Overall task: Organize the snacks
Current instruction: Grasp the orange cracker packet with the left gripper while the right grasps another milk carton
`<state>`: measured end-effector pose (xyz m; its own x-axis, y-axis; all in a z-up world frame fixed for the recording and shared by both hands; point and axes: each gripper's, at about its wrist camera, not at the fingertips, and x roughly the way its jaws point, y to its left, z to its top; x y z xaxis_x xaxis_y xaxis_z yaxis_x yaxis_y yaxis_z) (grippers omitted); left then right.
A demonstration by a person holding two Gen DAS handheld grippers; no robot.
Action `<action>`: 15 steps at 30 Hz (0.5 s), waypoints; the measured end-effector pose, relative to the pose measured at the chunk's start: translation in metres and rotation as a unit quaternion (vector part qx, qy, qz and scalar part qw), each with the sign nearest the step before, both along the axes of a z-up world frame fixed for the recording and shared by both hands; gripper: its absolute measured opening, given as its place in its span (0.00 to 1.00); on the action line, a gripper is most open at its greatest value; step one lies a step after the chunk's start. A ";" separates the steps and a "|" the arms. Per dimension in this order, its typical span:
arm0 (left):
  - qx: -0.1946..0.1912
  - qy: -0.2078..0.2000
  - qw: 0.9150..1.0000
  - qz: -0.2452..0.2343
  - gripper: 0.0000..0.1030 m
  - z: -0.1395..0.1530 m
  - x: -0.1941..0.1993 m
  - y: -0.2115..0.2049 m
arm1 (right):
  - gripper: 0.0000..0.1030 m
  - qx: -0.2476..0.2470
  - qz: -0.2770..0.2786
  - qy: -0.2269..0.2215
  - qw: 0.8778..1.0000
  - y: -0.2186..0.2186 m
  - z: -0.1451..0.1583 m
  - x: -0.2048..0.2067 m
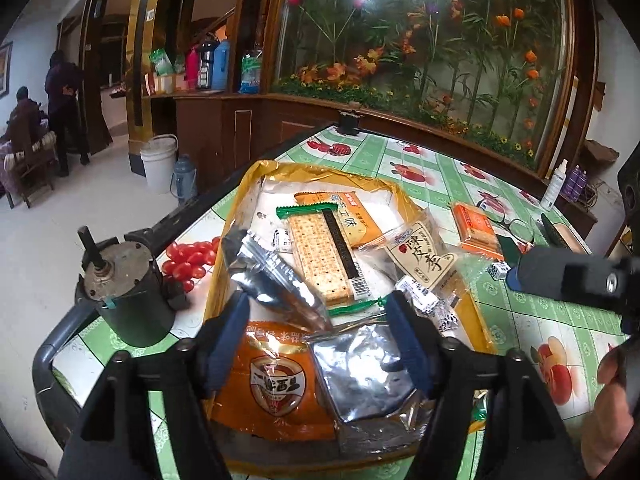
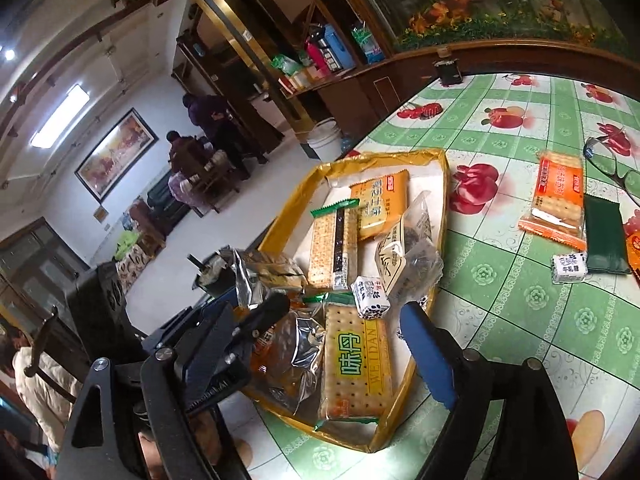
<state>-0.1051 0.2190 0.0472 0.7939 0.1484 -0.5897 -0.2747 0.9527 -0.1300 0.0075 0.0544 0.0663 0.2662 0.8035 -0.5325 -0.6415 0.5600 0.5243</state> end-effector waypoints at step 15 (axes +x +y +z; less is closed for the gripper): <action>-0.009 -0.020 1.000 -0.015 0.78 0.035 -0.020 -0.011 | 0.86 0.120 -0.050 0.016 0.991 -0.075 0.017 0.019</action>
<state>-0.1253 0.2080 0.0822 0.8204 0.1148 -0.5602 -0.2410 0.9578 -0.1567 0.0263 -0.0206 0.0834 0.3374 0.8787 -0.3377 -0.5704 0.4762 0.6692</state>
